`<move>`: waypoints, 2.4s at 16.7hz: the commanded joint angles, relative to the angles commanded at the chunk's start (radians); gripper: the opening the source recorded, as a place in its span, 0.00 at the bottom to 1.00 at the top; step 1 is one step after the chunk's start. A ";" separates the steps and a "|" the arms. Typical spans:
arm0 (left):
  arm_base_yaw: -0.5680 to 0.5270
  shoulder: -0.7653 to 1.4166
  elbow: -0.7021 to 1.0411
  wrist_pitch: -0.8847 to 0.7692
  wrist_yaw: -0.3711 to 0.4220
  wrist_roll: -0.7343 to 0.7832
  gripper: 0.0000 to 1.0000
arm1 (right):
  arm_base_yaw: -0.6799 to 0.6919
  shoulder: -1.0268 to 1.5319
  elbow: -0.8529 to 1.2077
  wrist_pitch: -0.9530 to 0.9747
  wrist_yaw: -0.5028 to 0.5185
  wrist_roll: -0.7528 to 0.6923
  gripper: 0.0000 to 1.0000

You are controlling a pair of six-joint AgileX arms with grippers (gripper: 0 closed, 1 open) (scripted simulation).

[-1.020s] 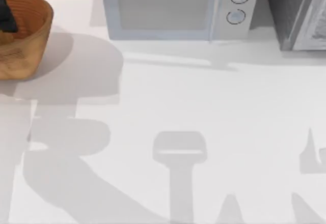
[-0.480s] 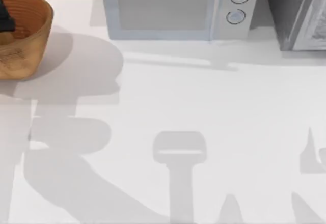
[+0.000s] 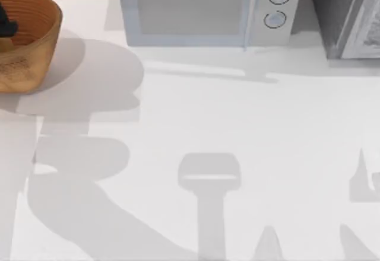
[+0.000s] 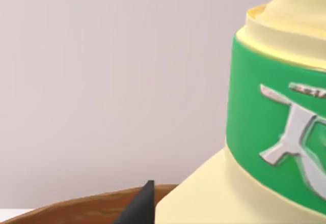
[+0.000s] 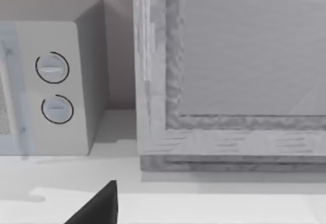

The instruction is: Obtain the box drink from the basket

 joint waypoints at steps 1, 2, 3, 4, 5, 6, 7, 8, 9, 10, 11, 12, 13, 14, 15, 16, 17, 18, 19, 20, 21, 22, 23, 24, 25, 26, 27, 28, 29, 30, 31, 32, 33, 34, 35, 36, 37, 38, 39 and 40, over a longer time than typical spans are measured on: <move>0.000 0.000 0.000 0.000 0.000 0.000 0.02 | 0.000 0.000 0.000 0.000 0.000 0.000 1.00; 0.000 0.000 0.000 0.000 0.000 0.000 0.00 | 0.000 0.000 0.000 0.000 0.000 0.000 1.00; 0.000 0.000 0.000 0.000 0.000 0.000 0.00 | 0.000 0.000 0.000 0.000 0.000 0.000 1.00; 0.000 0.000 0.000 0.000 0.000 0.000 0.00 | 0.000 0.000 0.000 0.000 0.000 0.000 1.00; 0.000 0.000 0.000 0.000 0.000 0.000 0.00 | 0.000 0.000 0.000 0.000 0.000 0.000 1.00; 0.000 0.000 0.000 0.000 0.000 0.000 0.00 | 0.000 0.000 0.000 0.000 0.000 0.000 1.00; 0.000 0.000 0.000 0.000 0.000 0.000 0.00 | 0.000 0.000 0.000 0.000 0.000 0.000 1.00; 0.000 0.000 0.000 0.000 0.000 0.000 0.00 | 0.000 0.000 0.000 0.000 0.000 0.000 1.00; 0.000 0.000 0.000 0.000 0.000 0.000 0.00 | 0.000 0.000 0.000 0.000 0.000 0.000 1.00; 0.007 -0.023 -0.001 -0.002 0.000 0.004 0.00 | 0.000 0.000 0.000 0.000 0.000 0.000 1.00; 0.007 -0.024 0.000 -0.004 0.000 0.003 0.00 | 0.000 0.000 0.000 0.000 0.000 0.000 1.00; 0.007 -0.029 0.004 -0.017 0.000 0.002 0.00 | 0.000 0.000 0.000 0.000 0.000 0.000 1.00; 0.007 -0.040 0.013 -0.040 0.000 0.001 0.00 | 0.000 0.000 0.000 0.000 0.000 0.000 1.00; 0.006 -0.058 0.028 -0.072 0.000 0.001 0.00 | 0.000 0.000 0.000 0.000 0.000 0.000 1.00; 0.006 -0.082 0.048 -0.114 0.000 0.001 0.00 | 0.000 0.000 0.000 0.000 0.000 0.000 1.00; 0.006 -0.110 0.070 -0.165 0.000 0.002 0.00 | 0.000 0.000 0.000 0.000 0.000 0.000 1.00; 0.006 -0.141 0.095 -0.223 -0.001 0.003 0.00 | 0.000 0.000 0.000 0.000 0.000 0.000 1.00; 0.006 -0.175 0.121 -0.286 -0.001 0.004 0.00 | 0.000 0.000 0.000 0.000 0.000 0.000 1.00; 0.006 -0.209 0.146 -0.351 -0.002 0.005 0.00 | 0.000 0.000 0.000 0.000 0.000 0.000 1.00; 0.006 -0.242 0.171 -0.413 -0.003 0.005 0.00 | 0.000 0.000 0.000 0.000 0.000 0.000 1.00; 0.006 -0.274 0.195 -0.469 -0.004 0.005 0.00 | 0.000 0.000 0.000 0.000 0.000 0.000 1.00; 0.005 -0.303 0.215 -0.516 -0.004 0.005 0.00 | 0.000 0.000 0.000 0.000 0.000 0.000 1.00; 0.005 -0.327 0.232 -0.552 -0.005 0.005 0.00 | 0.000 0.000 0.000 0.000 0.000 0.000 1.00; 0.005 -0.346 0.245 -0.578 -0.006 0.005 0.00 | 0.000 0.000 0.000 0.000 0.000 0.000 1.00; 0.005 -0.358 0.253 -0.593 -0.006 0.005 0.00 | 0.000 0.000 0.000 0.000 0.000 0.000 1.00; 0.005 -0.362 0.255 -0.597 -0.006 0.005 0.00 | 0.000 0.000 0.000 0.000 0.000 0.000 1.00; 0.005 -0.362 0.255 -0.597 -0.006 0.005 0.00 | 0.000 0.000 0.000 0.000 0.000 0.000 1.00; 0.005 -0.362 0.255 -0.597 -0.006 0.005 0.00 | 0.000 0.000 0.000 0.000 0.000 0.000 1.00; 0.006 -0.359 0.253 -0.594 -0.007 0.007 0.00 | 0.000 0.000 0.000 0.000 0.000 0.000 1.00; 0.006 -0.359 0.253 -0.594 -0.007 0.007 0.00 | 0.000 0.000 0.000 0.000 0.000 0.000 1.00; 0.006 -0.367 0.245 -0.599 -0.008 0.006 0.00 | 0.000 0.000 0.000 0.000 0.000 0.000 1.00; 0.004 -0.383 0.231 -0.606 -0.011 0.005 0.00 | 0.000 0.000 0.000 0.000 0.000 0.000 1.00; 0.002 -0.407 0.213 -0.615 -0.015 0.004 0.00 | 0.000 0.000 0.000 0.000 0.000 0.000 1.00; -0.002 -0.439 0.192 -0.626 -0.019 0.003 0.00 | 0.000 0.000 0.000 0.000 0.000 0.000 1.00; -0.006 -0.477 0.166 -0.638 -0.023 0.003 0.00 | 0.000 0.000 0.000 0.000 0.000 0.000 1.00; -0.011 -0.521 0.136 -0.652 -0.029 0.003 0.00 | 0.000 0.000 0.000 0.000 0.000 0.000 1.00; -0.016 -0.571 0.102 -0.668 -0.035 0.002 0.00 | 0.000 0.000 0.000 0.000 0.000 0.000 1.00; -0.022 -0.625 0.065 -0.686 -0.042 0.002 0.00 | 0.000 0.000 0.000 0.000 0.000 0.000 1.00; -0.029 -0.685 0.024 -0.706 -0.049 0.001 0.00 | 0.000 0.000 0.000 0.000 0.000 0.000 1.00; -0.036 -0.749 -0.020 -0.727 -0.057 0.001 0.00 | 0.000 0.000 0.000 0.000 0.000 0.000 1.00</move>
